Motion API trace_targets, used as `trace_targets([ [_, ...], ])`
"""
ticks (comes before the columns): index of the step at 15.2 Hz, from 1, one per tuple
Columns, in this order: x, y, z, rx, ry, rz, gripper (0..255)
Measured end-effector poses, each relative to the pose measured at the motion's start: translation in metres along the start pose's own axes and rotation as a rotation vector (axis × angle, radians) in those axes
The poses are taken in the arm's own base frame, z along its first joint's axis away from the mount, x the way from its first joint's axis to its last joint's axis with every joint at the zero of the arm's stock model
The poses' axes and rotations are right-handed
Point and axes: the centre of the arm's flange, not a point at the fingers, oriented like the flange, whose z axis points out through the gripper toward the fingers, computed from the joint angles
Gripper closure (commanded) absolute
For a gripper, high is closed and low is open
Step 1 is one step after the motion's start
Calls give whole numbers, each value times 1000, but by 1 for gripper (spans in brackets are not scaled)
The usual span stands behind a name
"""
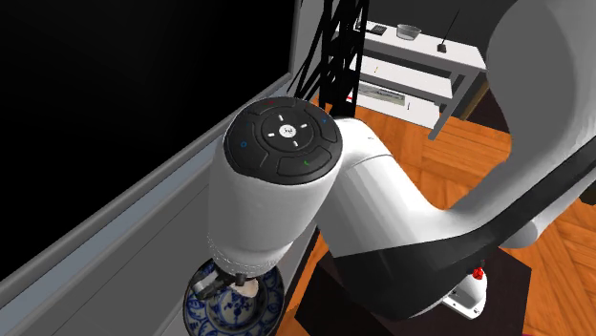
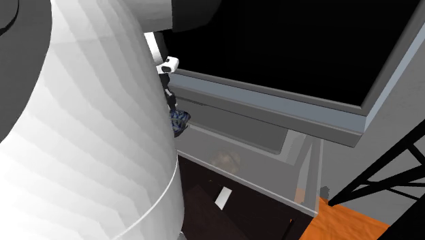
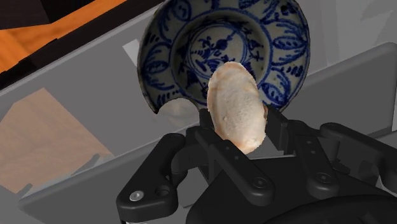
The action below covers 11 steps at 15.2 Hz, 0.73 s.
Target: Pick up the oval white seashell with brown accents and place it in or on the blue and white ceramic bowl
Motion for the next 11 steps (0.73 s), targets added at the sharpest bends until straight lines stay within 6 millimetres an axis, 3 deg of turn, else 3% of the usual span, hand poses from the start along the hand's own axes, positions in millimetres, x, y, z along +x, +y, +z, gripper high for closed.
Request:
trace_targets([
  [11, -14, -5, 54, 2, 4, 5, 255],
])
